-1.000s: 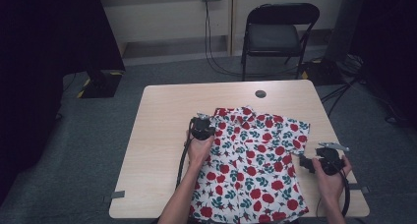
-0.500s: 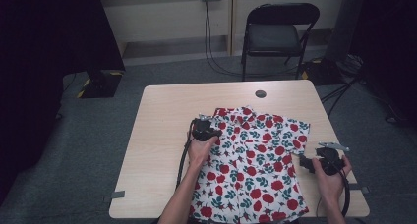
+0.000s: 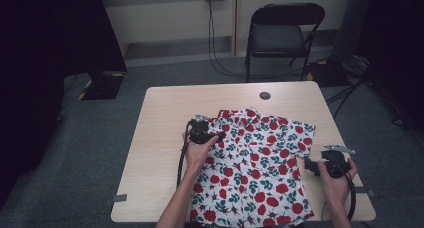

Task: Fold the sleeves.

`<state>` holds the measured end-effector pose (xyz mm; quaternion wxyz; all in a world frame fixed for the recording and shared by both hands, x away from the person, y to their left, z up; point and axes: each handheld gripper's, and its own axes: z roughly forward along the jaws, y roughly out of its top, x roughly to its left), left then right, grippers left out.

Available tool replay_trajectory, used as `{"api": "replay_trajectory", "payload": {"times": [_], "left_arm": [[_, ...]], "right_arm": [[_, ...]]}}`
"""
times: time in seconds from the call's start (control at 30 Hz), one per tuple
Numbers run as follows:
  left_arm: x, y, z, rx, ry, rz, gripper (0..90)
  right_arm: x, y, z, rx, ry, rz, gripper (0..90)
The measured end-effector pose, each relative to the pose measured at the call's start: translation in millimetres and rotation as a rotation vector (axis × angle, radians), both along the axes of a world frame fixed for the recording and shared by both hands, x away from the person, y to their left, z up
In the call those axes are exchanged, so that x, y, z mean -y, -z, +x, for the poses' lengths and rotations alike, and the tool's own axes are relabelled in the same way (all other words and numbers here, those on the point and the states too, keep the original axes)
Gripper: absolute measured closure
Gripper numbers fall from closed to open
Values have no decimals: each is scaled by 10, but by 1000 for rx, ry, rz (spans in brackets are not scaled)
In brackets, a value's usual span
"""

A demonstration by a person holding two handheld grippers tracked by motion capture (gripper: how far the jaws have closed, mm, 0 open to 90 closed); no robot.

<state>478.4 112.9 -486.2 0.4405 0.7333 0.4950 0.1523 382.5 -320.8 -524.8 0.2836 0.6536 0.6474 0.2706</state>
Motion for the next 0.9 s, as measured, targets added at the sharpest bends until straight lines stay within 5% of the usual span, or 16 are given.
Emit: {"api": "replay_trajectory", "payload": {"times": [0.27, 0.5, 0.9], "left_arm": [[-366, -20, -213, -2, -35, 7, 382], [-596, 98, -445, -19, -30, 10, 662], [-581, 243, -702, -26, 45, 53, 781]], "right_arm": [[0, 0, 0, 0, 0, 0, 0], [0, 0, 0, 0, 0, 0, 0], [0, 0, 0, 0, 0, 0, 0]]}}
